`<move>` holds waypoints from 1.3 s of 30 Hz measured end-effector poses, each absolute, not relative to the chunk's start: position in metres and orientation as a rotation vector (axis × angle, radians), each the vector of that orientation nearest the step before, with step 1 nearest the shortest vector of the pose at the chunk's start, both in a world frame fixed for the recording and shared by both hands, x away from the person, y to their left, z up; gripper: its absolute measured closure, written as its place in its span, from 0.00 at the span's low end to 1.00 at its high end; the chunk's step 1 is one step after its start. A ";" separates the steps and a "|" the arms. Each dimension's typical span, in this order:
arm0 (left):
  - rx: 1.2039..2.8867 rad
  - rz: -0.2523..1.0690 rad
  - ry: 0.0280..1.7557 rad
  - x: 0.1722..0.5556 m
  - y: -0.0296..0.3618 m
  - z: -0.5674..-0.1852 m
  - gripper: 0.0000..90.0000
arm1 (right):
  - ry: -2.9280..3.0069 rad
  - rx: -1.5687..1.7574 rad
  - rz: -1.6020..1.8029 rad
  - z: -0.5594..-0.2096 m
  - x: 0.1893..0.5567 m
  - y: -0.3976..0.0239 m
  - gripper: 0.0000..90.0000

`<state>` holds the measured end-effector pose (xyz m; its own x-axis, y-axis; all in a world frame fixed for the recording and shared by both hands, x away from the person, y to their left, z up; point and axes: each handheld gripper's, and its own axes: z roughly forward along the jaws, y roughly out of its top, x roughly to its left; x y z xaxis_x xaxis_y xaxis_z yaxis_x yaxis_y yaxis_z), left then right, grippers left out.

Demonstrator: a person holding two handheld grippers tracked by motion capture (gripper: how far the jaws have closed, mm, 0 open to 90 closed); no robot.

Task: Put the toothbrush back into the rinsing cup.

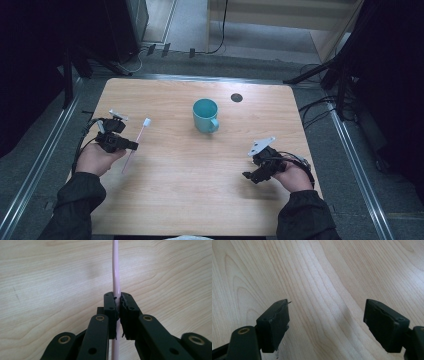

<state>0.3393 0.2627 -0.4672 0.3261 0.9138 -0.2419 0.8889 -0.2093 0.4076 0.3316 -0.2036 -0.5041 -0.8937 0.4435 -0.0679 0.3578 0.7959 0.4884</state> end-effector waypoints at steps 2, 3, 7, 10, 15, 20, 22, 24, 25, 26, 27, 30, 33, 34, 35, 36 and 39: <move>2.098 0.080 1.572 0.340 0.260 -0.465 0.93 | 2.802 0.634 0.709 -0.504 0.331 -0.205 0.23; 2.088 0.086 1.563 0.340 0.259 -0.464 0.93 | 2.802 0.636 0.708 -0.504 0.330 -0.205 0.23; 2.065 0.083 1.548 0.341 0.255 -0.462 0.93 | 2.798 0.642 0.714 -0.504 0.330 -0.206 0.23; 2.036 0.095 1.536 0.343 0.252 -0.460 0.93 | 2.797 0.649 0.720 -0.504 0.330 -0.207 0.23; 2.026 0.140 1.474 0.346 0.239 -0.455 0.93 | 2.794 0.639 0.725 -0.504 0.330 -0.206 0.23; 2.037 0.191 1.432 0.350 0.225 -0.451 0.93 | 2.792 0.634 0.733 -0.503 0.330 -0.206 0.23; 2.019 0.189 1.422 0.352 0.222 -0.450 0.93 | 2.788 0.635 0.740 -0.502 0.330 -0.207 0.23; 2.009 0.195 1.413 0.355 0.219 -0.448 0.93 | 2.786 0.646 0.741 -0.501 0.329 -0.208 0.23; 2.008 0.199 1.415 0.357 0.217 -0.447 0.93 | 2.785 0.644 0.743 -0.501 0.329 -0.209 0.23; 2.005 0.214 1.409 0.358 0.216 -0.446 0.93 | 2.782 0.640 0.746 -0.501 0.329 -0.209 0.23; 1.998 0.210 1.404 0.359 0.214 -0.446 0.93 | 2.780 0.646 0.749 -0.501 0.329 -0.209 0.23; 1.974 0.231 1.392 0.363 0.210 -0.444 0.93 | 2.784 0.645 0.749 -0.501 0.329 -0.208 0.23; 1.966 0.266 1.366 0.366 0.204 -0.442 0.93 | 2.785 0.631 0.755 -0.501 0.330 -0.208 0.23; 1.967 0.284 1.356 0.366 0.202 -0.442 0.93 | 2.785 0.632 0.757 -0.501 0.330 -0.208 0.23; 1.954 0.291 1.348 0.367 0.201 -0.441 0.93 | 2.784 0.634 0.758 -0.501 0.330 -0.208 0.23; 1.933 0.288 1.340 0.368 0.201 -0.441 0.93 | 2.783 0.634 0.760 -0.501 0.330 -0.208 0.23; 1.880 0.301 1.325 0.369 0.200 -0.439 0.93 | 2.781 0.645 0.761 -0.501 0.330 -0.209 0.23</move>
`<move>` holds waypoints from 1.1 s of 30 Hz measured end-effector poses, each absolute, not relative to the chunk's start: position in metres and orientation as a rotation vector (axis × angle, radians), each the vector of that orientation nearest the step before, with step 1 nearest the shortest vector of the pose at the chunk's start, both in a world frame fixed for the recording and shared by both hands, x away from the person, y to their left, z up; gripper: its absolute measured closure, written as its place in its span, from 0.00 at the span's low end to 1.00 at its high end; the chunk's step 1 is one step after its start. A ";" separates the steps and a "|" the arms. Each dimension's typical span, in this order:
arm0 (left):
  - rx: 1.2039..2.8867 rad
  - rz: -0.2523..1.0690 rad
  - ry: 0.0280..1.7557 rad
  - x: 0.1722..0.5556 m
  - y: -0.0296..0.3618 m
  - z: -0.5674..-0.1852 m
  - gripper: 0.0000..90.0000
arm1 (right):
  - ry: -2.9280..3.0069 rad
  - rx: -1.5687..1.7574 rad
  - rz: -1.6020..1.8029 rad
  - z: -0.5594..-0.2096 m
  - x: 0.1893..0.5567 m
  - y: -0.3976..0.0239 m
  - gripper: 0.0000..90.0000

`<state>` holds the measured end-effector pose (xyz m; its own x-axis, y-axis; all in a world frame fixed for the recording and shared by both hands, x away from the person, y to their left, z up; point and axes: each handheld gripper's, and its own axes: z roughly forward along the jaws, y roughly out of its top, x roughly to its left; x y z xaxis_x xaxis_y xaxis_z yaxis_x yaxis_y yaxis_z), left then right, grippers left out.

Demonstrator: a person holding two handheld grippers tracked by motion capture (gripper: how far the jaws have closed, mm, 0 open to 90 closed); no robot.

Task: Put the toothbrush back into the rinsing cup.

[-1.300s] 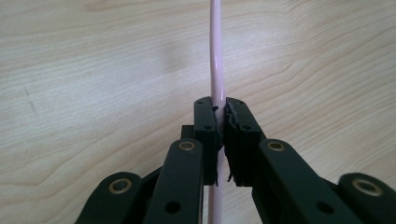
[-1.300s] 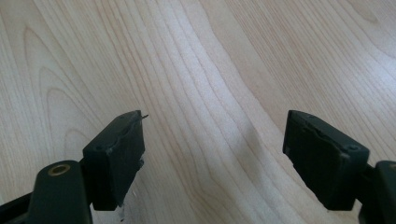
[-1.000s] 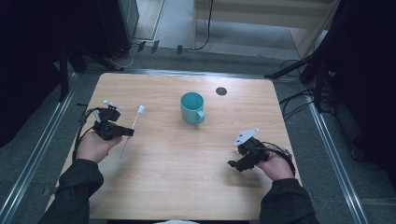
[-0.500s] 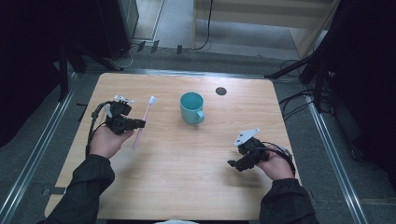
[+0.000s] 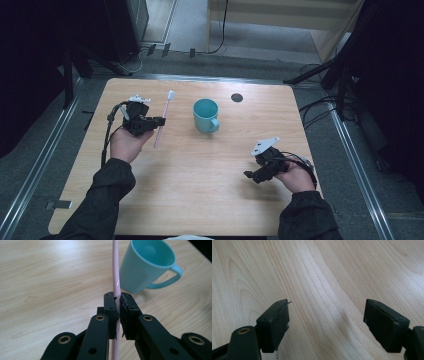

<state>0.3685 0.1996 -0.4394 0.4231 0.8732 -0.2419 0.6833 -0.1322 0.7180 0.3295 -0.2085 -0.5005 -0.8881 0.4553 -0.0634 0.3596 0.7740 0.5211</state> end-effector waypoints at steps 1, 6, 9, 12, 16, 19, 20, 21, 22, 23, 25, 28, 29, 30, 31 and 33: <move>1.870 0.314 1.319 0.369 0.198 -0.439 0.93 | 2.781 0.644 0.762 -0.501 0.330 -0.209 0.23; 1.845 0.337 1.301 0.373 0.191 -0.436 0.93 | 2.780 0.634 0.769 -0.501 0.330 -0.208 0.23; 1.820 0.339 1.288 0.377 0.188 -0.432 0.93 | 2.777 0.639 0.772 -0.500 0.331 -0.209 0.23; 1.804 0.367 1.280 0.379 0.184 -0.427 0.93 | 2.776 0.647 0.769 -0.500 0.331 -0.209 0.23; 1.782 0.379 1.270 0.383 0.180 -0.423 0.93 | 2.776 0.645 0.771 -0.500 0.331 -0.209 0.23; 1.775 0.378 1.261 0.387 0.177 -0.420 0.93 | 2.775 0.645 0.772 -0.500 0.331 -0.209 0.23; 1.768 0.383 1.258 0.388 0.175 -0.419 0.93 | 2.776 0.645 0.772 -0.500 0.331 -0.209 0.23; 1.769 0.382 1.253 0.390 0.173 -0.418 0.93 | 2.775 0.649 0.774 -0.500 0.331 -0.209 0.23; 1.772 0.385 1.248 0.391 0.171 -0.416 0.93 | 2.776 0.648 0.774 -0.500 0.331 -0.209 0.23; 1.773 0.387 1.244 0.393 0.169 -0.415 0.93 | 2.776 0.646 0.776 -0.499 0.331 -0.209 0.23; 1.766 0.395 1.236 0.396 0.164 -0.412 0.93 | 2.774 0.646 0.778 -0.499 0.331 -0.209 0.23; 1.762 0.406 1.220 0.401 0.159 -0.408 0.93 | 2.772 0.649 0.780 -0.499 0.331 -0.209 0.23; 1.756 0.399 1.219 0.402 0.157 -0.406 0.93 | 2.771 0.651 0.782 -0.499 0.331 -0.209 0.23; 1.746 0.404 1.219 0.403 0.155 -0.405 0.93 | 2.771 0.650 0.784 -0.499 0.331 -0.209 0.23; 1.746 0.407 1.215 0.405 0.153 -0.403 0.93 | 2.771 0.649 0.785 -0.499 0.331 -0.209 0.23; 1.734 0.423 1.204 0.406 0.150 -0.401 0.93 | 2.772 0.641 0.784 -0.499 0.331 -0.209 0.23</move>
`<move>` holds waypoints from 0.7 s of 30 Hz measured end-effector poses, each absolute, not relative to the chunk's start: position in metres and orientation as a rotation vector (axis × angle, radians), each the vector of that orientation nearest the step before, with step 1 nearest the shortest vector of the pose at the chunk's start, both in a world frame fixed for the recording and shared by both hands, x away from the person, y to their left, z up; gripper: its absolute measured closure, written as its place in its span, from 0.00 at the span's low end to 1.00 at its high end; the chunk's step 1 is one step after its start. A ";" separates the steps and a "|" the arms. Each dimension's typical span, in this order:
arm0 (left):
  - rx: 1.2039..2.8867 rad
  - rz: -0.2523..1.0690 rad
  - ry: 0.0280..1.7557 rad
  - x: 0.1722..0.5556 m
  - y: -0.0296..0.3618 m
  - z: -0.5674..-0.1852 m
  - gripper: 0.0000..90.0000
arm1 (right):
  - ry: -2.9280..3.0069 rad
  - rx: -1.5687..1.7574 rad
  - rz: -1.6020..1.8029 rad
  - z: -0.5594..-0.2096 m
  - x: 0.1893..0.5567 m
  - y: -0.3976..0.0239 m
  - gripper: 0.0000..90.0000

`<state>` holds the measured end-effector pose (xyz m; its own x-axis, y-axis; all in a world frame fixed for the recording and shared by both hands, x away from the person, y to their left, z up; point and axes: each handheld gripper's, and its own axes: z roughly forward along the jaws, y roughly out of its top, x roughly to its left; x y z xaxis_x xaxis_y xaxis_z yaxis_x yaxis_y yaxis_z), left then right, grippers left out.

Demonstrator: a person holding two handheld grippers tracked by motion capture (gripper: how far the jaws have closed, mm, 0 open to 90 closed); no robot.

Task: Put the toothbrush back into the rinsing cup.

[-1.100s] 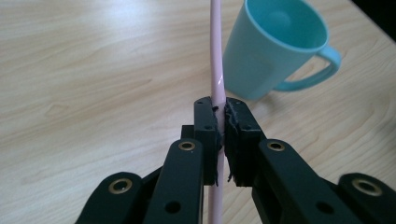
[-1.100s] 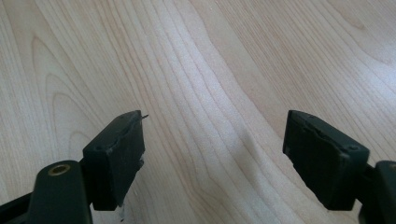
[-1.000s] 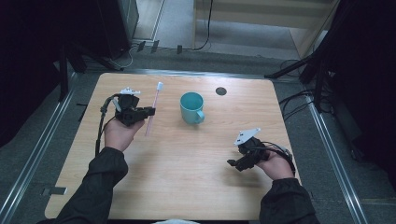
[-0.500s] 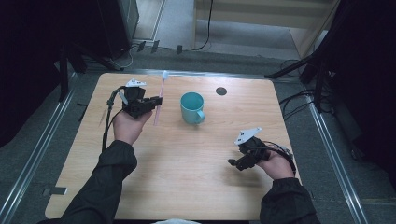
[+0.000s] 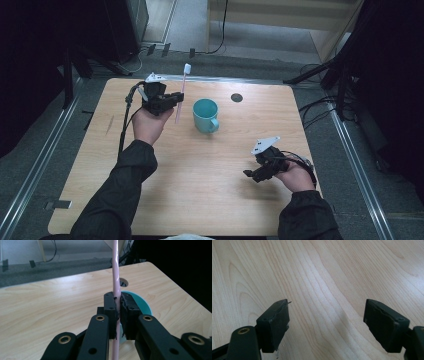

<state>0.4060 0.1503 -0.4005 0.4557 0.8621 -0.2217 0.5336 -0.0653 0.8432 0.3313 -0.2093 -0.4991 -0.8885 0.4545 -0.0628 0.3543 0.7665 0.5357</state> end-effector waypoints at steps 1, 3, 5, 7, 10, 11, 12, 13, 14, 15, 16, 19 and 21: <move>1.732 0.426 1.201 0.407 0.149 -0.399 0.93 | 2.773 0.640 0.783 -0.499 0.331 -0.209 0.23; 1.729 0.437 1.191 0.409 0.146 -0.397 0.93 | 2.773 0.639 0.784 -0.499 0.331 -0.209 0.23; 1.727 0.438 1.183 0.410 0.141 -0.394 0.93 | 2.773 0.644 0.785 -0.499 0.331 -0.209 0.23; 1.720 0.441 1.171 0.412 0.137 -0.391 0.93 | 2.773 0.640 0.787 -0.499 0.331 -0.209 0.23; 1.720 0.455 1.158 0.415 0.130 -0.386 0.93 | 2.770 0.639 0.789 -0.499 0.331 -0.209 0.23; 1.713 0.461 1.152 0.415 0.128 -0.385 0.93 | 2.770 0.638 0.790 -0.499 0.331 -0.209 0.23; 1.713 0.461 1.152 0.415 0.128 -0.385 0.93 | 2.766 0.638 0.790 -0.499 0.331 -0.209 0.23; 1.715 0.452 1.147 0.418 0.124 -0.382 0.93 | 2.766 0.640 0.792 -0.499 0.331 -0.209 0.23; 1.713 0.464 1.142 0.419 0.121 -0.381 0.93 | 2.767 0.638 0.791 -0.499 0.331 -0.209 0.23; 1.713 0.453 1.139 0.421 0.120 -0.381 0.93 | 2.768 0.641 0.791 -0.499 0.331 -0.209 0.23; 1.716 0.451 1.143 0.422 0.117 -0.381 0.93 | 2.766 0.651 0.795 -0.499 0.332 -0.209 0.23; 1.722 0.455 1.138 0.427 0.110 -0.381 0.93 | 2.766 0.654 0.802 -0.499 0.332 -0.209 0.23; 1.723 0.456 1.134 0.429 0.106 -0.381 0.93 | 2.765 0.658 0.803 -0.498 0.332 -0.209 0.23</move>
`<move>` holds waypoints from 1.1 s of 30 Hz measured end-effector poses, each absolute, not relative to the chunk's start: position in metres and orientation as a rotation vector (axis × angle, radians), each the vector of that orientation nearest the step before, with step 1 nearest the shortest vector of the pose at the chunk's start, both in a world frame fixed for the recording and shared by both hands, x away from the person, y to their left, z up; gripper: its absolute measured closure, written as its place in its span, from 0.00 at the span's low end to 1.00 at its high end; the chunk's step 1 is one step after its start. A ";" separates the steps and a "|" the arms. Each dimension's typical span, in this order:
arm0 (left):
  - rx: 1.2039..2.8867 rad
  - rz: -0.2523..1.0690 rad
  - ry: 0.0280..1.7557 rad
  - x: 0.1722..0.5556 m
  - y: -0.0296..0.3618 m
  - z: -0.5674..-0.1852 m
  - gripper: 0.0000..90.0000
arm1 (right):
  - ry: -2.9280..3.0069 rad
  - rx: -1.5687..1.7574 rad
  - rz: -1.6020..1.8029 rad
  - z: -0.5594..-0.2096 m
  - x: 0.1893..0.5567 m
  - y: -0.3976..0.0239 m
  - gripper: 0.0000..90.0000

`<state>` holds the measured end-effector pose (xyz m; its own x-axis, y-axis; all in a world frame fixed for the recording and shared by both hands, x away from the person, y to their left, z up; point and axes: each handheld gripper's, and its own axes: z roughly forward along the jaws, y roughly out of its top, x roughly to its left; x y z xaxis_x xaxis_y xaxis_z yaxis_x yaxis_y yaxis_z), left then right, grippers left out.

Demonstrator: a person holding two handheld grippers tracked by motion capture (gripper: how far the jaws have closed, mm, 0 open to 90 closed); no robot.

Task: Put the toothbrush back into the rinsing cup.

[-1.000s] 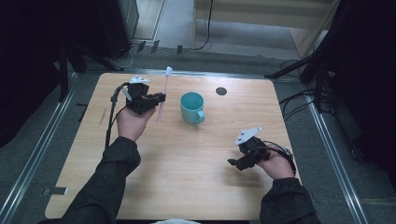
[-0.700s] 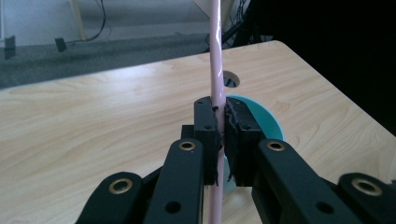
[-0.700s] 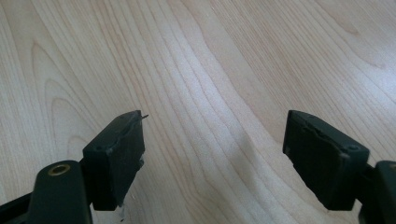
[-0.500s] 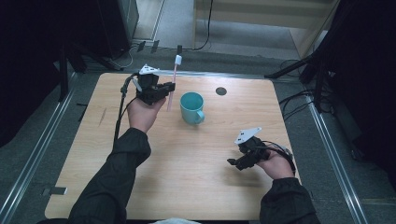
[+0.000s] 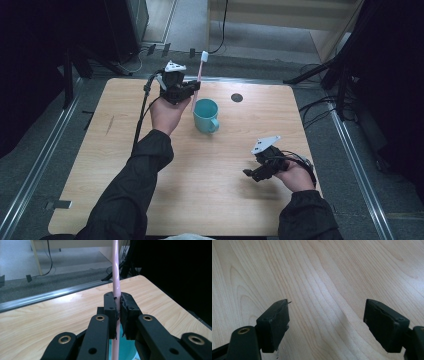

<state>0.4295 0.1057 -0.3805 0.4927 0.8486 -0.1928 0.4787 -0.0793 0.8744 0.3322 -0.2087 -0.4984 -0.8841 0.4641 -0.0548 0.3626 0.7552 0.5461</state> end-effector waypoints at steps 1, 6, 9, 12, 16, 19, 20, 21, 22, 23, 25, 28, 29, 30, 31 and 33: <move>1.726 0.461 1.131 0.431 0.103 -0.381 0.93 | 2.764 0.656 0.805 -0.498 0.332 -0.209 0.23; 1.740 0.463 1.129 0.440 0.092 -0.386 0.93 | 2.768 0.650 0.806 -0.499 0.333 -0.209 0.23; 1.733 0.455 1.130 0.443 0.089 -0.390 0.93 | 2.768 0.650 0.806 -0.499 0.333 -0.209 0.23; 1.733 0.459 1.130 0.448 0.084 -0.397 0.93 | 2.767 0.654 0.808 -0.499 0.333 -0.209 0.23; 1.733 0.468 1.147 0.454 0.082 -0.406 0.93 | 2.774 0.649 0.807 -0.500 0.333 -0.208 0.23; 1.746 0.456 1.165 0.457 0.080 -0.413 0.93 | 2.775 0.635 0.807 -0.499 0.332 -0.207 0.23; 1.754 0.458 1.167 0.457 0.079 -0.415 0.93 | 2.775 0.629 0.809 -0.499 0.333 -0.207 0.23; 1.765 0.459 1.170 0.458 0.079 -0.417 0.93 | 2.775 0.634 0.806 -0.499 0.332 -0.207 0.23; 1.763 0.458 1.176 0.458 0.078 -0.420 0.93 | 2.775 0.634 0.806 -0.499 0.333 -0.207 0.23; 1.765 0.455 1.179 0.458 0.078 -0.423 0.93 | 2.776 0.633 0.806 -0.499 0.333 -0.207 0.23; 1.764 0.460 1.187 0.457 0.078 -0.428 0.93 | 2.775 0.638 0.803 -0.499 0.333 -0.208 0.23; 1.769 0.439 1.197 0.456 0.078 -0.435 0.93 | 2.773 0.622 0.805 -0.500 0.334 -0.208 0.23; 1.772 0.441 1.200 0.455 0.078 -0.437 0.93 | 2.775 0.617 0.802 -0.500 0.334 -0.207 0.23; 1.775 0.438 1.200 0.455 0.078 -0.439 0.93 | 2.778 0.616 0.803 -0.500 0.334 -0.207 0.23; 1.781 0.433 1.202 0.454 0.077 -0.441 0.93 | 2.779 0.612 0.800 -0.500 0.334 -0.206 0.23; 1.799 0.436 1.198 0.453 0.076 -0.444 0.93 | 2.785 0.604 0.802 -0.500 0.334 -0.205 0.23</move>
<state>0.4532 0.0760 -0.4441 0.4675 0.8653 -0.1812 0.5471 -0.1222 0.8281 0.3343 -0.2047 -0.5005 -0.9010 0.4297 -0.0600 0.3320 0.7718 0.5424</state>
